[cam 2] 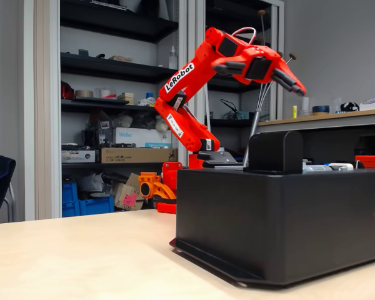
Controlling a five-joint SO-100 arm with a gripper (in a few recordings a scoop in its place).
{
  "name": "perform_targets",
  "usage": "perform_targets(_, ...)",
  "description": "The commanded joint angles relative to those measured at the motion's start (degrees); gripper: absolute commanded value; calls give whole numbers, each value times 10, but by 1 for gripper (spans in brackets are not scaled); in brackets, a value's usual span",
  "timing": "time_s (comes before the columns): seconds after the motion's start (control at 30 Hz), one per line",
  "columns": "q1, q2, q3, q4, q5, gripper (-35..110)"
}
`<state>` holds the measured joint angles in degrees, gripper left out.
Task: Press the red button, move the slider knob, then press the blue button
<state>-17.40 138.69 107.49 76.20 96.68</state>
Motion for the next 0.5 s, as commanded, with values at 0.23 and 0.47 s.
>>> perform_targets(0.23,1,-121,-67,73,-4,104)
perform_targets(0.47,20,-259,-156,81,-37,103)
